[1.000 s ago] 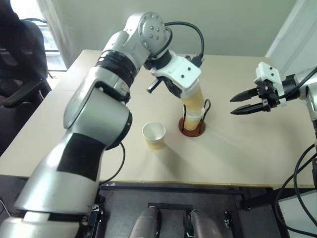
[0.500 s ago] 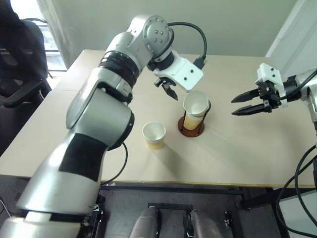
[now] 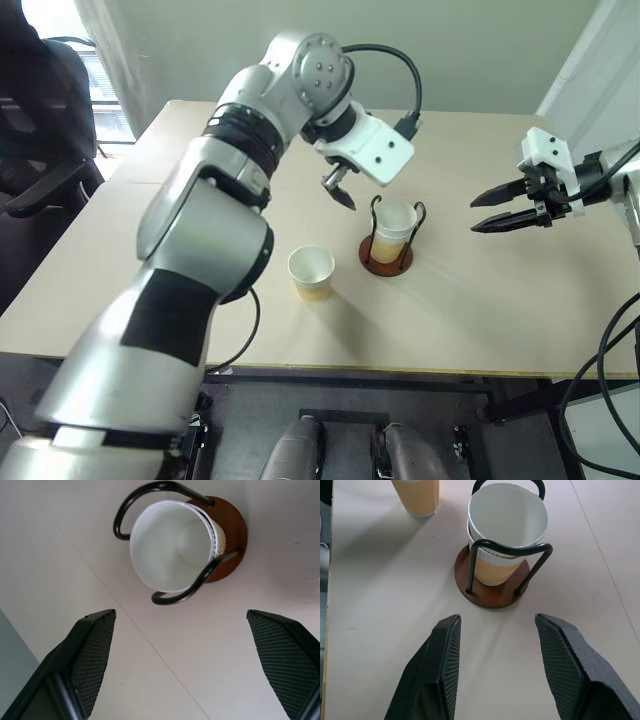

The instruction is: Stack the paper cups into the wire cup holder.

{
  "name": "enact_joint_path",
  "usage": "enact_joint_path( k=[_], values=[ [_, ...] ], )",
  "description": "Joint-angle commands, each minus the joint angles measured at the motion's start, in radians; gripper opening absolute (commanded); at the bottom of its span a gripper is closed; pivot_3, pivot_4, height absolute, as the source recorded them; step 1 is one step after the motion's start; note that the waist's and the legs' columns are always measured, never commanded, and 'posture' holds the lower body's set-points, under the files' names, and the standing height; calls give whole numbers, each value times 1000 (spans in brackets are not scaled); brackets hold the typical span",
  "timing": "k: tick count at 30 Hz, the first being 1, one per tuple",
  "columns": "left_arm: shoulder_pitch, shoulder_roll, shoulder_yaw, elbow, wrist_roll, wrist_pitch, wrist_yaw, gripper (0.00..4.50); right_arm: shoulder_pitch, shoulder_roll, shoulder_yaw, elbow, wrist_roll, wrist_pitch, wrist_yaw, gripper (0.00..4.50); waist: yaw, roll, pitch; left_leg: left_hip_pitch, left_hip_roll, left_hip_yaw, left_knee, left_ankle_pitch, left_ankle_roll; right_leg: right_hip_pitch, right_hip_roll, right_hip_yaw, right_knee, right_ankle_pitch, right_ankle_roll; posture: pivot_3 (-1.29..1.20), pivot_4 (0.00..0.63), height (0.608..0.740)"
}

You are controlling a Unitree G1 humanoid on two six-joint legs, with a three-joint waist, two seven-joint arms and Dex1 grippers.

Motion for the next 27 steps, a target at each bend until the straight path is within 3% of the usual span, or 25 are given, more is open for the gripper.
enact_joint_path(
  k=[1,7,12,16,19,22,27],
  values=[
    [-32,10,36,-7,-11,1,-1,4479,-15,-26,-37,-21,4,-2,4,2332,0,0,0,0,0,0,0,0,0,0,0,0,0,0,0,0,150,740],
    [-26,107,81,-25,-52,-39,-131,4479,50,-68,-24,-125,49,48,4,2332,-1,0,0,0,0,0,0,0,0,0,0,0,0,0,0,0,150,740],
    [-19,185,3,-28,-133,-113,-180,4479,67,-98,-6,-167,80,77,4,2332,-1,0,0,0,0,0,-1,0,0,-1,0,0,0,-1,0,0,150,740],
    [11,261,-186,-102,-284,-127,-180,4479,45,-90,11,-151,77,73,4,2332,0,0,0,-1,0,0,1,1,1,0,0,0,0,-1,1,0,150,740],
    [45,401,-444,-362,-572,32,-180,4479,26,-93,42,-144,89,73,4,2332,-3,0,0,-1,0,0,1,1,1,-1,0,0,0,-1,1,0,150,740],
    [25,515,-633,-550,-764,127,-180,4479,15,-98,69,-145,107,76,4,2332,-6,1,0,-1,1,0,1,1,0,-1,0,0,1,0,1,0,150,740],
    [-14,645,-826,-776,-965,216,-180,4479,6,-96,89,-138,117,67,4,2332,-1,1,0,-1,0,-1,1,1,0,0,0,0,0,0,1,0,150,740]
  ],
)
